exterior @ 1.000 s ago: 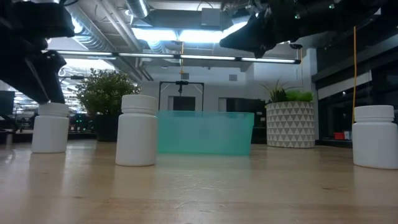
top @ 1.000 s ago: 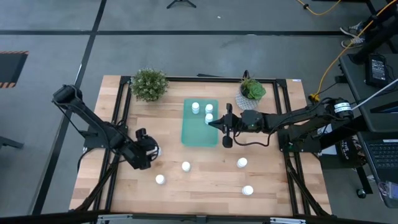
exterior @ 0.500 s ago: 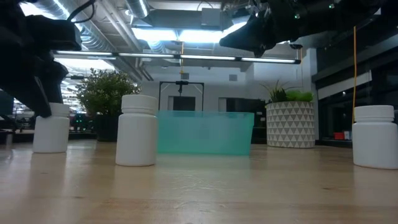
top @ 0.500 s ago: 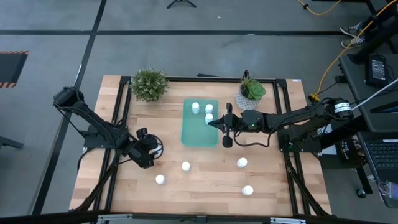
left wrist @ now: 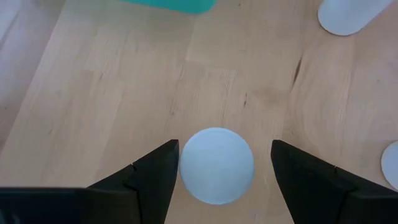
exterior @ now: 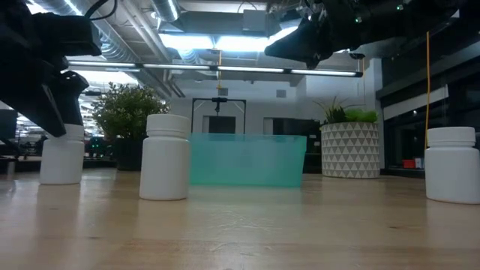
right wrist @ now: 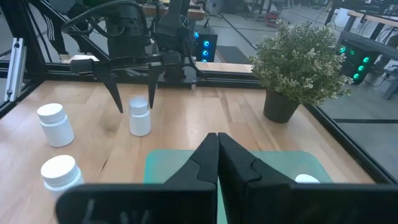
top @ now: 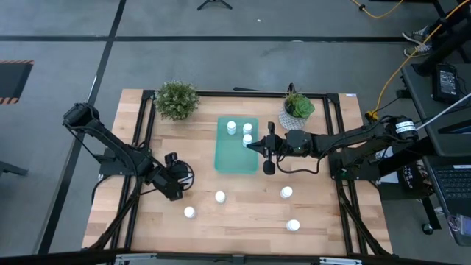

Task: Pick and place pill bottles into a basket
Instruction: Put the white pill bottle into the green bin

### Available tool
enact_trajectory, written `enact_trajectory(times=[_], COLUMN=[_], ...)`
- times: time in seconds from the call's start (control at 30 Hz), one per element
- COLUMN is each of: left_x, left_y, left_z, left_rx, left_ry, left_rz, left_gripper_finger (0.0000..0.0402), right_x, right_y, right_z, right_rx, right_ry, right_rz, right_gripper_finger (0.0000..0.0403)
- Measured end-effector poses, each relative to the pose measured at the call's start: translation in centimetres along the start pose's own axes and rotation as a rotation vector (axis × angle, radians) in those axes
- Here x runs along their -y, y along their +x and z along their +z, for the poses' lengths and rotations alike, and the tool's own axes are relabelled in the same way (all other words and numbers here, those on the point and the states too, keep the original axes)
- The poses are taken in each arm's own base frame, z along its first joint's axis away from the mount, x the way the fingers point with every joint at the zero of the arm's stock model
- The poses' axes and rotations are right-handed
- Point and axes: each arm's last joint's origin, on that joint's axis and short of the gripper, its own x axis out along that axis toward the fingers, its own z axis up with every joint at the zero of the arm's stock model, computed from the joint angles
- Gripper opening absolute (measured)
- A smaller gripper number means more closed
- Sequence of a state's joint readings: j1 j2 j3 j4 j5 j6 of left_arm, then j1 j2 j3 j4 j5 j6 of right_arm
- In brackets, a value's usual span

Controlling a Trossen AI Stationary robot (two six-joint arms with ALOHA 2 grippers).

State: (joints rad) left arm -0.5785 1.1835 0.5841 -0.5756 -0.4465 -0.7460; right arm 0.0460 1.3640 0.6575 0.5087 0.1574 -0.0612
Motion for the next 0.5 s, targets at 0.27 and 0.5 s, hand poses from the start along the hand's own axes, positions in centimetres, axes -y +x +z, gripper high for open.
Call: enact_trajectory(times=[0.27, 0.5], left_x=[-0.07, -0.08], left_y=[0.0, -0.01], left_z=[-0.08, -0.08], left_rx=[-0.007, -0.008], left_ry=[0.004, 0.019], left_rz=[0.006, 0.007], left_gripper_finger=[0.0228, 0.018], right_x=[-0.01, -0.01], right_y=[0.0, 0.0], right_z=[0.0, 0.0], right_rx=[0.0, 0.0], right_ry=[0.0, 0.0], right_rz=[0.0, 0.0], right_gripper_finger=[0.0005, 0.0005])
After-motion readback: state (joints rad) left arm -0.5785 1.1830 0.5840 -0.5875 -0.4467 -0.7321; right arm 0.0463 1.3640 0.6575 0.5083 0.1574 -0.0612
